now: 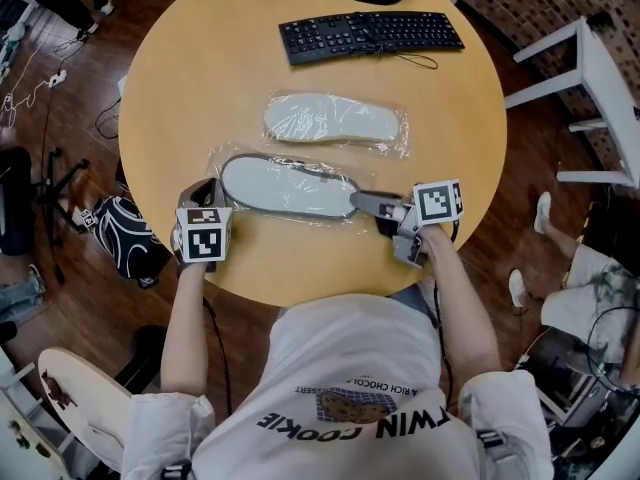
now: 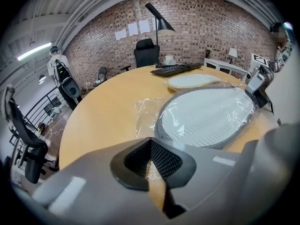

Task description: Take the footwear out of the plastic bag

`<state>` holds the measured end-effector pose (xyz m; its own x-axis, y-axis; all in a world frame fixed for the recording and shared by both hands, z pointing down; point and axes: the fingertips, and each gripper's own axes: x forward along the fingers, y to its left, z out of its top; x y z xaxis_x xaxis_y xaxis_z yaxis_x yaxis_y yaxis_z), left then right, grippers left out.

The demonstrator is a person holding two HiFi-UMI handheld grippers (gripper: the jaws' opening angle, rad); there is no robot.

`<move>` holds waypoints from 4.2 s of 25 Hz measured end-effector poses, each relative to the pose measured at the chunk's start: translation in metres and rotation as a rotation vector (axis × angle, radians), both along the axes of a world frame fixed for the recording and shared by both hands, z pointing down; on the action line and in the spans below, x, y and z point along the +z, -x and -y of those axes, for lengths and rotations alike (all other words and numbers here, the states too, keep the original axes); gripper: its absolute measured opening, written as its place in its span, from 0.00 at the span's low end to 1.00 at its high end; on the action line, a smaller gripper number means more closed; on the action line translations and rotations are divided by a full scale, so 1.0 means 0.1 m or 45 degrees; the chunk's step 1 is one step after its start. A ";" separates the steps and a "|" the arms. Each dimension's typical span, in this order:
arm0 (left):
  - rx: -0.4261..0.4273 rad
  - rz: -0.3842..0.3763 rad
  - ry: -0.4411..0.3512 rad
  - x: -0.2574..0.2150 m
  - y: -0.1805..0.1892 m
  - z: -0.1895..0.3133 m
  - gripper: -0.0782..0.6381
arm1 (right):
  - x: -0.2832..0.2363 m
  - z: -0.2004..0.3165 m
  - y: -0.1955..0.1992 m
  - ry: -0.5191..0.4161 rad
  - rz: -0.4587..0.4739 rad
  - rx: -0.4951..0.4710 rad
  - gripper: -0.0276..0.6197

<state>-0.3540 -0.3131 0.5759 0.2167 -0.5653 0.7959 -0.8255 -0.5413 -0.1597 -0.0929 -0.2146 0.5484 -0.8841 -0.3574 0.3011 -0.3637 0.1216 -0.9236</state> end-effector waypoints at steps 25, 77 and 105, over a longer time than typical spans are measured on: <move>-0.047 0.023 -0.014 -0.01 0.01 -0.02 0.11 | 0.10 -0.26 -0.49 0.179 -0.143 0.202 0.12; -0.287 0.105 -0.063 -0.02 0.03 0.00 0.11 | -0.21 -0.99 -2.15 0.045 0.116 0.286 0.11; -0.290 0.122 -0.066 -0.03 0.02 -0.01 0.11 | -0.92 -0.98 -2.37 -0.154 0.231 0.358 0.10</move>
